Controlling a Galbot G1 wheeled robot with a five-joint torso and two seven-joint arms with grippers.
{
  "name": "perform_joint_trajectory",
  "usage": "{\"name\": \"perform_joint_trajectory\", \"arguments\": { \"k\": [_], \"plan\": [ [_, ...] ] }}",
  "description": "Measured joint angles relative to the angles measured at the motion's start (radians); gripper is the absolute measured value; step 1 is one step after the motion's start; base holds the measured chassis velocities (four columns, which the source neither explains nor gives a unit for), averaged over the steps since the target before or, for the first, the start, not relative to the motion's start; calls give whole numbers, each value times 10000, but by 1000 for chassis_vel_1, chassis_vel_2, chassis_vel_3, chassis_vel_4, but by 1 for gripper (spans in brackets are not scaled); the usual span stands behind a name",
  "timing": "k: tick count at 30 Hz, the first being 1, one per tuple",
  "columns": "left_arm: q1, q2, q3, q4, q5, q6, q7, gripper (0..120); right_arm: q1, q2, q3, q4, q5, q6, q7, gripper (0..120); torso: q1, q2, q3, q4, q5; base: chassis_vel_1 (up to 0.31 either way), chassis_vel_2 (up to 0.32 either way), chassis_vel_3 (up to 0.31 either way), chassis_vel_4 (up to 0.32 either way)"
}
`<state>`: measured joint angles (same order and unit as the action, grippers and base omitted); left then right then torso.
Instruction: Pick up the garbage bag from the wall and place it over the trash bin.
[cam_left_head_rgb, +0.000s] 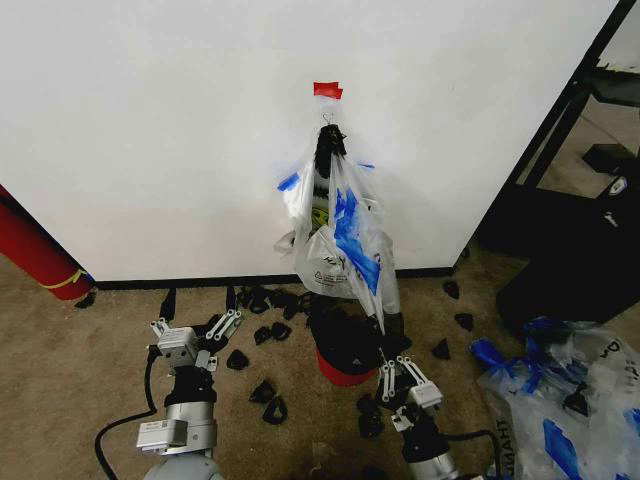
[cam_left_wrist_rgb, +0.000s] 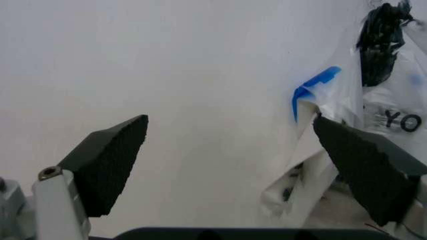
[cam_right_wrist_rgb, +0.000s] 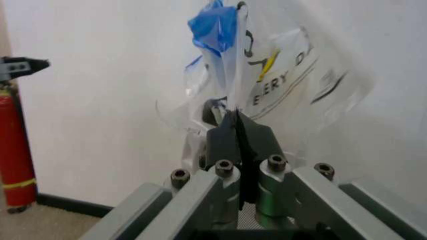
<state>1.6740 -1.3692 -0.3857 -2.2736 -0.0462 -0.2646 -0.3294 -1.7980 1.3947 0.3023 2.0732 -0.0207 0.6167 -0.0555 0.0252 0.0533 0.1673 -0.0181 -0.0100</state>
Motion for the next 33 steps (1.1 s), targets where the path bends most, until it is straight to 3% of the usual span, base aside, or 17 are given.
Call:
{"name": "perform_joint_trajectory", "arguments": {
  "k": [9, 21, 27, 32, 33],
  "plan": [
    [107, -132, -78, -48, 82, 9, -21, 98, -335, -192, 59, -835, -95, 1094, -126, 0, 0, 0, 0, 0, 1, 0, 0, 0, 0],
    [87, -167, -93, 35, 94, 17, -25, 98, -596, -267, -35, -1143, -59, 1656, -13, 0, 0, 0, 1, 0, 0, 0, 0, 0, 0],
    [73, 9, 51, -89, -24, 157, -25, 98, -14, -250, -147, -583, 568, 580, 28, 0, 0, 0, 1, -2, 0, 0, 0, 0, 0],
    [-236, 965, 366, -672, -801, 788, 55, 98, 1622, -265, -552, 38, 1903, -1499, 408, 0, 1, 0, 1, 0, -1, 0, 0, 0, 0],
    [-236, 965, 366, -672, -801, 788, 55, 98, 1622, -265, -552, 38, 1903, -1499, 408, 0, 1, 0, 1, 0, -1, 0, 0, 0, 0]
  ]
}}
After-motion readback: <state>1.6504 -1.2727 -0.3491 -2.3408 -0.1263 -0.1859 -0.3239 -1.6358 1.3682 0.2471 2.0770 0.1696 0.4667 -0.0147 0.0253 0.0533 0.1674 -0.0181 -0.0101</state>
